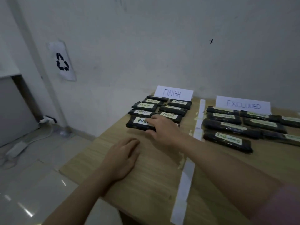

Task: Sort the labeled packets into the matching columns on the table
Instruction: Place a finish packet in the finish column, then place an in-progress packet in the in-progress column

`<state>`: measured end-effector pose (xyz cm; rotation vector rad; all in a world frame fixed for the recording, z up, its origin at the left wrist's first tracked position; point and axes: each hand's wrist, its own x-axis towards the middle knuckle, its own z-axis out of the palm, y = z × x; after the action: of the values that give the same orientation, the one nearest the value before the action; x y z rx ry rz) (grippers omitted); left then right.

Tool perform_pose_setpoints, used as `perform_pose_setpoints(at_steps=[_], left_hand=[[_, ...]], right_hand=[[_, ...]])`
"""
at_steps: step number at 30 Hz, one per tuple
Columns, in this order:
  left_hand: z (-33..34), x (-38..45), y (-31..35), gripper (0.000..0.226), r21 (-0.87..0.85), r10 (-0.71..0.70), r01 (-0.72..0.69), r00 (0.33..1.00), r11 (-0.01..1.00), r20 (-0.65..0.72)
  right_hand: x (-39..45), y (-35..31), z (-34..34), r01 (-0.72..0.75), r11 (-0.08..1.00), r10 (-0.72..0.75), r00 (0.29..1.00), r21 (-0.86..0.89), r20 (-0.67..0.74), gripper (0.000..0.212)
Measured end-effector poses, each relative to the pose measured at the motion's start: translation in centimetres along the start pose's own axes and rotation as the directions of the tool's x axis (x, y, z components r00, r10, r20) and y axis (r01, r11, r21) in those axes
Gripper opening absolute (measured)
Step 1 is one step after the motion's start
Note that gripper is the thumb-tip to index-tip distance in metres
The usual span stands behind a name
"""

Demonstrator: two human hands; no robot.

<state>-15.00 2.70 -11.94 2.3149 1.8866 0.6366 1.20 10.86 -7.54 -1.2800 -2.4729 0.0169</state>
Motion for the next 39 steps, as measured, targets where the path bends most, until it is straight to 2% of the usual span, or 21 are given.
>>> perform_pose_setpoints(at_steps=[2,10,13,19,21,26,34,39], left_hand=[[0.4,-0.1,-0.3,0.075,-0.009,0.003,-0.003,0.999,1.0,-0.033],[0.6,0.3,-0.7,0.074,-0.008,0.024,-0.025,0.997,1.0,-0.074],[0.6,0.3,-0.8,0.072,-0.009,0.023,-0.024,0.997,1.0,-0.07],[0.2,0.2,-0.4,0.074,0.06,0.02,-0.018,0.999,0.998,-0.038],[-0.2,0.4,0.1,0.069,0.094,0.044,-0.042,0.999,0.995,-0.025],[-1.0,1.7,4.4,0.063,0.068,0.191,-0.188,0.98,0.98,-0.053],[1.7,3.0,14.8,0.054,-0.003,0.469,-0.469,0.883,0.883,0.014],[3.3,1.9,20.9,0.068,-0.029,0.601,-0.6,0.798,0.799,0.036]], right_hand=[[2.1,-1.0,1.4,-0.022,0.999,0.022,1.0,0.023,0.001,0.048],[6.5,-1.4,4.7,-0.113,0.993,0.115,0.99,-0.032,0.076,0.045],[6.3,-1.2,4.8,-0.078,0.994,0.08,0.996,-0.072,0.033,0.048],[3.2,-0.5,1.8,-0.03,1.0,0.029,0.998,-0.006,-0.049,0.04],[1.6,0.3,0.3,0.004,1.0,-0.003,0.999,0.013,-0.044,0.038],[-3.9,3.4,-4.1,0.062,0.998,-0.062,0.998,0.015,-0.013,0.037],[-16.2,8.6,-10.6,-0.097,0.994,0.095,0.995,-0.043,-0.04,0.038],[-23.5,10.8,-13.9,-0.183,0.98,0.178,0.982,-0.08,-0.062,0.036]])
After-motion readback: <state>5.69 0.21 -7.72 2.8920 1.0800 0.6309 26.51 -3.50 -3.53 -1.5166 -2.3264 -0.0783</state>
